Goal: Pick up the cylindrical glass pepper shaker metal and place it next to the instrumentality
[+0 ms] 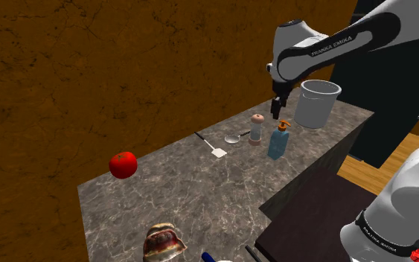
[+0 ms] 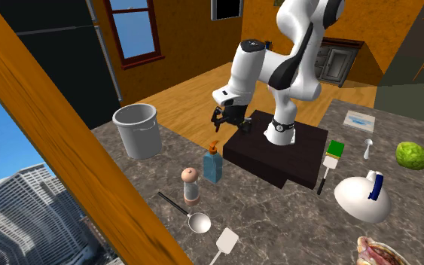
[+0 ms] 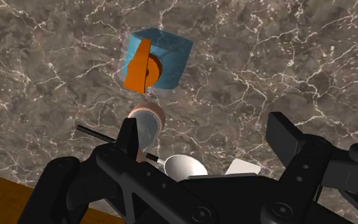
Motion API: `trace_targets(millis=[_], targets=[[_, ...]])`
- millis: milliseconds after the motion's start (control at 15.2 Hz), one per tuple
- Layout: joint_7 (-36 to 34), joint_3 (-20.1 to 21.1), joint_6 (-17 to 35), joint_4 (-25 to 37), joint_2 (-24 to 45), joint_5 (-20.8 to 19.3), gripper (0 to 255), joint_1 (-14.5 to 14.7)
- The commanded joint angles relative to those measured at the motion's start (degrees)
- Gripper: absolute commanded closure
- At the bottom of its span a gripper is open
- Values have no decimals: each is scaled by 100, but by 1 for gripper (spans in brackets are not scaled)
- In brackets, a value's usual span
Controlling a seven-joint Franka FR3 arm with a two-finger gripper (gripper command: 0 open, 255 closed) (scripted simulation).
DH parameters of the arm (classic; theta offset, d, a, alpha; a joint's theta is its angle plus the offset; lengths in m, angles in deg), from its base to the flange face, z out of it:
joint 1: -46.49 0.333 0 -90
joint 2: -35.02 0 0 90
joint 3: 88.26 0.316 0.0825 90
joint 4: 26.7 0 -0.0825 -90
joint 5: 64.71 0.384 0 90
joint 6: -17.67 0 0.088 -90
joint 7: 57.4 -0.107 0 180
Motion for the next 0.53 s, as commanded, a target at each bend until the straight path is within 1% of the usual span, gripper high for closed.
trace_targets(millis=[0, 462], targets=[[87, -85, 354, 232, 497, 17, 0, -25], [522, -305, 1284, 1047, 1978, 262, 0, -172]])
